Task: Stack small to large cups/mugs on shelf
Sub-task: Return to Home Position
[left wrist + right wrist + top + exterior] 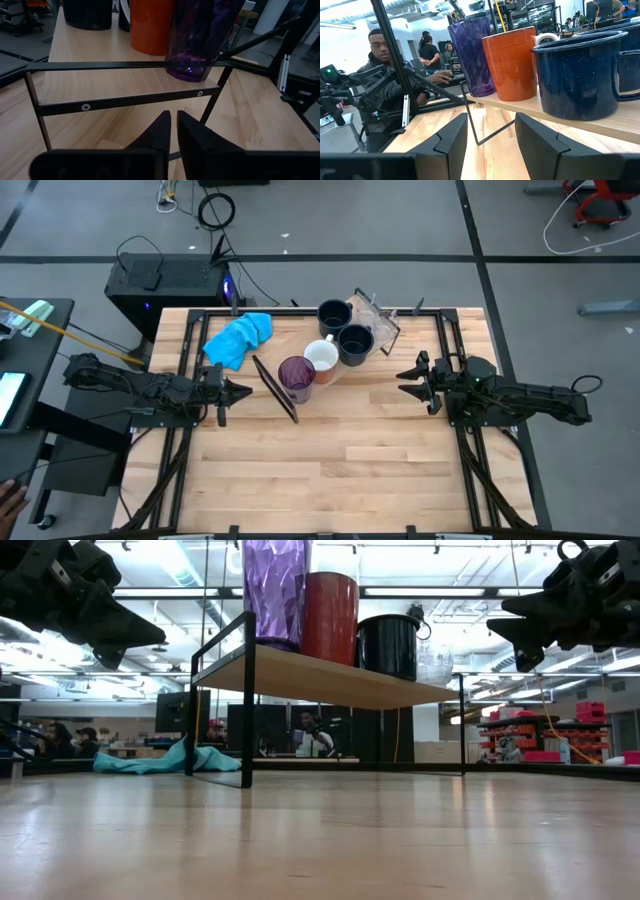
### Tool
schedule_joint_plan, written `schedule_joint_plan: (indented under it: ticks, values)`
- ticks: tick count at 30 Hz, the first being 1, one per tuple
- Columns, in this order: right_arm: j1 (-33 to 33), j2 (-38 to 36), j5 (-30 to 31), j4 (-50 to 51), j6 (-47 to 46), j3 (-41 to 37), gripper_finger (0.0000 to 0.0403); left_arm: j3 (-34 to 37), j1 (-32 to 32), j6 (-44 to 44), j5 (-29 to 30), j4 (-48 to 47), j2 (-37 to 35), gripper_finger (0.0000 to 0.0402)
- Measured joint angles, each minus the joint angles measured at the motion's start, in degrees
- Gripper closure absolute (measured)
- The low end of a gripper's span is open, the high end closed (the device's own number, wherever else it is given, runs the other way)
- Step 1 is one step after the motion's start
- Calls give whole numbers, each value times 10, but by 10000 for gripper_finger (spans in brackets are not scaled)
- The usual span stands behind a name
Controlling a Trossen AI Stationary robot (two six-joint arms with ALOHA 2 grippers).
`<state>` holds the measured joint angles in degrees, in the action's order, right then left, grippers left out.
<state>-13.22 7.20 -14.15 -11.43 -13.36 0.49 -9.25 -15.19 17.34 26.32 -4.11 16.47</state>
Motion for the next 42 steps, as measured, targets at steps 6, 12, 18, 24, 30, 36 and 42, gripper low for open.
schedule_joint_plan:
  ticks: [6, 12, 18, 24, 30, 36, 42]
  values:
    - [0, 0, 0, 0, 0, 0, 231, 0, 0, 0, 0, 0, 0, 371]
    - [0, 0, 0, 0, 0, 0, 231, 0, 0, 0, 0, 0, 0, 372]
    - [0, 0, 0, 0, 0, 0, 231, 0, 0, 0, 0, 0, 0, 363]
    - [0, 0, 0, 0, 0, 0, 231, 0, 0, 0, 0, 0, 0, 362]
    - [0, 0, 0, 0, 0, 0, 231, 0, 0, 0, 0, 0, 0, 371]
    - [0, 0, 0, 0, 0, 0, 231, 0, 0, 0, 0, 0, 0, 374]
    - [0, 0, 0, 0, 0, 0, 231, 0, 0, 0, 0, 0, 0, 365]
